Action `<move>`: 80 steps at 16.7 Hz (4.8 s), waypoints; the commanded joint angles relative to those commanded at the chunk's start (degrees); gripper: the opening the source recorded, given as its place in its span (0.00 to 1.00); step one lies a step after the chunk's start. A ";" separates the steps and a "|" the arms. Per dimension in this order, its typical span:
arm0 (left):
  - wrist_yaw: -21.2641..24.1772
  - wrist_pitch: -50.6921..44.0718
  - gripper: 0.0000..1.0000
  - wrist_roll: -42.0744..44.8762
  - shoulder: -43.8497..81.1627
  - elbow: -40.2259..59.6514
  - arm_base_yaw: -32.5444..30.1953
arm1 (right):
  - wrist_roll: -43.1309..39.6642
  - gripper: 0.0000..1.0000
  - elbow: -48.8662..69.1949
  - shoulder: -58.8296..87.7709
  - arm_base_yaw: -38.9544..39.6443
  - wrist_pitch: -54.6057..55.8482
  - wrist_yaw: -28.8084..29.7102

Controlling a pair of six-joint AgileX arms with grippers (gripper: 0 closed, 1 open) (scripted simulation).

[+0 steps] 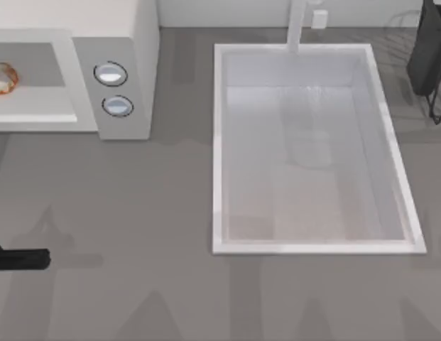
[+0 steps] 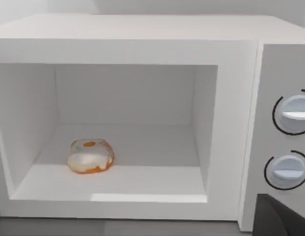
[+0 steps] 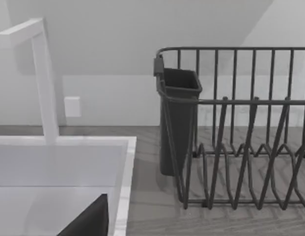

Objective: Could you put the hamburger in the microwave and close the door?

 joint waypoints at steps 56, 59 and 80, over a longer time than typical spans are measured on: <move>54.01 -29.27 0.00 46.75 88.69 56.27 72.80 | 0.00 1.00 0.00 0.00 0.00 0.00 0.00; 52.52 -25.77 0.00 43.35 82.90 49.23 69.54 | 0.00 1.00 0.00 0.00 0.00 0.00 0.00; 42.27 -18.84 0.00 25.89 63.84 31.60 51.67 | 0.00 1.00 0.00 0.00 0.00 0.00 0.00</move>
